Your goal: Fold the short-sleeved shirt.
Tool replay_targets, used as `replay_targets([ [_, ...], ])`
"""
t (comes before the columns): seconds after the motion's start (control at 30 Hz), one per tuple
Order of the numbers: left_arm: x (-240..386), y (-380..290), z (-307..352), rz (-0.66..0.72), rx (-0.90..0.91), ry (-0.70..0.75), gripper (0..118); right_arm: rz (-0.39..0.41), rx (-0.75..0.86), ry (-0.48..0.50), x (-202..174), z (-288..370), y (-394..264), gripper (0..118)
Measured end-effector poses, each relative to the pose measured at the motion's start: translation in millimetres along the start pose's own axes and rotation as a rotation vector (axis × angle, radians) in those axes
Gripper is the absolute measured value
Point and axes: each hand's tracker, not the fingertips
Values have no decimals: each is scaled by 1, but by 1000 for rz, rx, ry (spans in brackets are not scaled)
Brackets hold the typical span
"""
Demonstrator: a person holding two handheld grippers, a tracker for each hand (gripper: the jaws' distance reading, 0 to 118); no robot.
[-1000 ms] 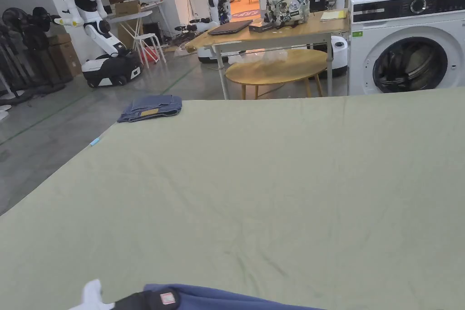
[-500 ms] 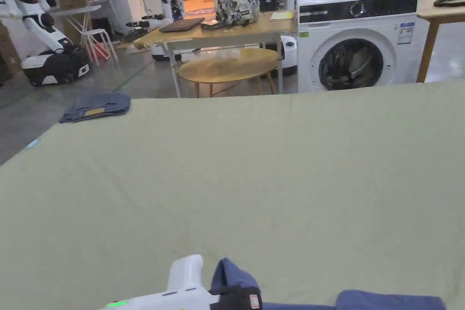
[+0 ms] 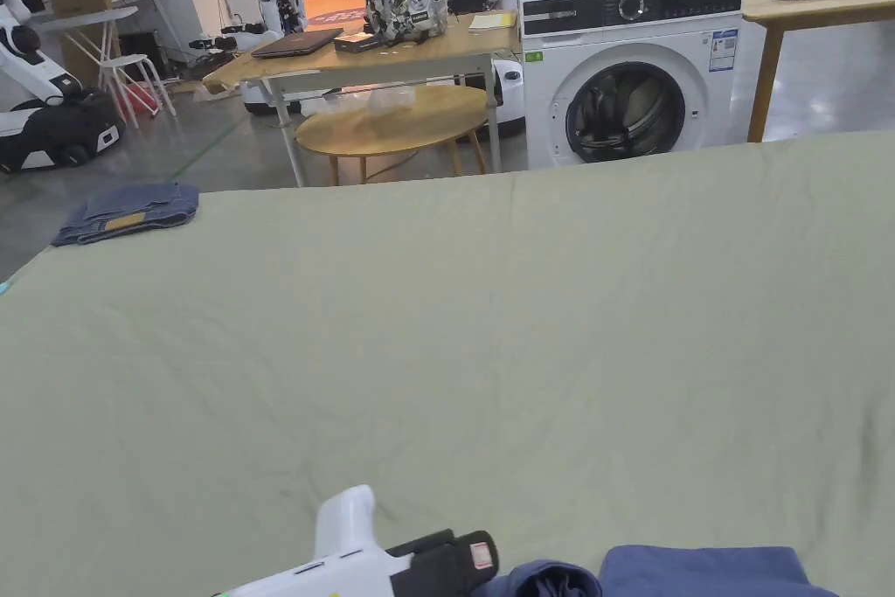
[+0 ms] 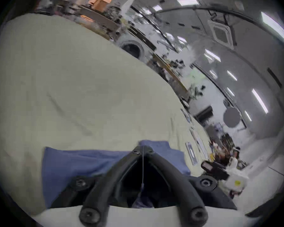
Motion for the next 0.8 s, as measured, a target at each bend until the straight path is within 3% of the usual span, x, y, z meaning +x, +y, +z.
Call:
replay_targets([
  [0.17,-15,-20,-35,62,-155,-55,0,-21,-7,10,1,-3,-1,0],
  [0.3,-2,-56,-81,-11,-325,-54,0,-21,-18,11,-1,-5,-3,0],
  [0.37,4,-67,-91,-61,-325,33,0,-10,-23,8,-4,-5,-4,0],
  [0.53,-3,-51,-74,11,-282,-38,0,-23,-39,14,-4,-9,-7,0],
  [0.67,-19,-33,-14,107,-112,-147,61,-22,-42,12,-4,-9,-8,0],
  [0.7,-25,-26,4,121,-79,-143,66,-19,-41,15,-3,-8,-8,0],
  [0.8,-50,-9,50,138,-12,-88,68,-12,-49,18,-2,-11,-9,0],
])
